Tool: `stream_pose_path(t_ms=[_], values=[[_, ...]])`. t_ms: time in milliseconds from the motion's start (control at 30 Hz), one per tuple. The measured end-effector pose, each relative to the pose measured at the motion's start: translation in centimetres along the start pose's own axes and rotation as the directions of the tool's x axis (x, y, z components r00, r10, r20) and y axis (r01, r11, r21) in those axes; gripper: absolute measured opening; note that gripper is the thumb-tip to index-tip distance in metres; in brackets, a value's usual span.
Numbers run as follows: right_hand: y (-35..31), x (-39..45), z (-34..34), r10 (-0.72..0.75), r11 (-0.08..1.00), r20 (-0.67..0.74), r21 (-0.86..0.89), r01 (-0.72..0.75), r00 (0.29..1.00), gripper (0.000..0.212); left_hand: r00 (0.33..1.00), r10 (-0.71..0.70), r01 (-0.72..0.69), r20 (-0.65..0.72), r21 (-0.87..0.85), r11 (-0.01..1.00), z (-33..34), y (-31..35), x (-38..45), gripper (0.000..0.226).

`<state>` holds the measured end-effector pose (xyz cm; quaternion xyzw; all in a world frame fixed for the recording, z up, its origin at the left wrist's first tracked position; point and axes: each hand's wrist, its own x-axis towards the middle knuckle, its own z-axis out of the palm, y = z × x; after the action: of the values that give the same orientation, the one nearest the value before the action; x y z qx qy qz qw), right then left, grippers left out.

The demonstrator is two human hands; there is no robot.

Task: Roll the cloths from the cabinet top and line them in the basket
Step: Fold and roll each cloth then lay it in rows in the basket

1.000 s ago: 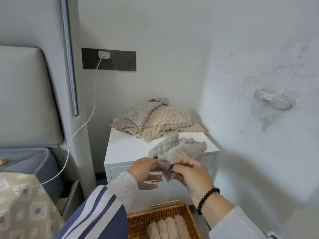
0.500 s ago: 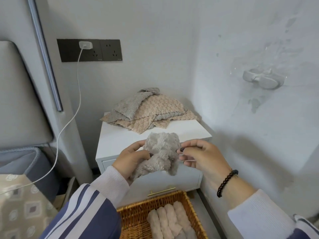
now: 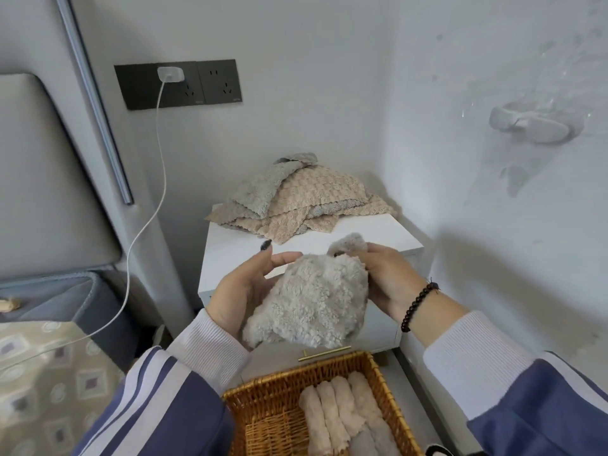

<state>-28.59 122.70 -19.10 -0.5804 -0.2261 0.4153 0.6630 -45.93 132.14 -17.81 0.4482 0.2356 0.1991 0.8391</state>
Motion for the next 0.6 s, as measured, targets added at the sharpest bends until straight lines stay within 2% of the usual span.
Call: stream_pose_path(t_ms=[33, 100, 133, 200, 300, 400, 467, 500, 567, 600], values=[[-0.4, -0.2, 0.2, -0.028, 0.999, 0.009, 0.04, 0.028, 1.0, 0.017, 0.998, -0.017, 0.014, -0.062, -0.041, 0.999, -0.3, 0.3, 0.2, 0.051], [-1.2, -0.6, 0.7, -0.09, 0.993, 0.024, 0.084, 0.088, 0.996, 0.012, 0.987, -0.076, 0.084, -0.143, 0.052, 0.995, -0.9, 0.5, 0.4, 0.077], [-1.5, -0.7, 0.7, -0.117, 0.988, 0.025, 0.107, 0.114, 0.993, 0.013, 0.978, -0.092, 0.117, -0.19, 0.127, 0.985, -0.8, 0.8, 0.7, 0.075], [-2.0, -0.8, 0.9, -0.18, 0.975, 0.018, 0.132, 0.176, 0.984, 0.022, 0.978, -0.154, 0.173, -0.139, 0.134, 0.976, -1.0, -0.2, 0.5, 0.046], [-2.1, -0.9, 1.2, -0.203, 0.968, -0.031, 0.142, 0.205, 0.979, 0.034, 0.967, -0.23, 0.25, -0.113, 0.217, 0.944, -1.6, -2.2, -0.1, 0.044], [-2.4, -0.8, 1.1, -0.194, 0.965, -0.052, 0.167, 0.2, 0.98, 0.04, 0.988, -0.14, 0.151, -0.058, 0.296, 0.943, -1.8, -1.8, -0.2, 0.05], [-2.6, -0.4, 0.8, -0.173, 0.972, -0.06, 0.153, 0.181, 0.983, 0.076, 0.995, -0.072, 0.09, -0.07, 0.311, 0.946, -2.5, -1.1, -0.4, 0.05], [-2.7, -0.2, 0.5, -0.181, 0.975, -0.053, 0.12, 0.187, 0.982, 0.087, 0.996, -0.021, 0.047, -0.083, 0.324, 0.945, -3.1, -1.0, -0.6, 0.05], [-2.7, 0.1, 0.3, -0.203, 0.975, -0.012, 0.085, 0.204, 0.979, 0.082, 0.989, 0.077, -0.025, -0.128, 0.368, 0.929, -4.0, -0.4, -0.7, 0.065], [-2.7, 0.3, 0.1, -0.194, 0.978, 0.013, 0.081, 0.193, 0.981, 0.088, 0.98, 0.121, -0.048, -0.156, 0.403, 0.914, -4.4, -0.1, -0.7, 0.074]])
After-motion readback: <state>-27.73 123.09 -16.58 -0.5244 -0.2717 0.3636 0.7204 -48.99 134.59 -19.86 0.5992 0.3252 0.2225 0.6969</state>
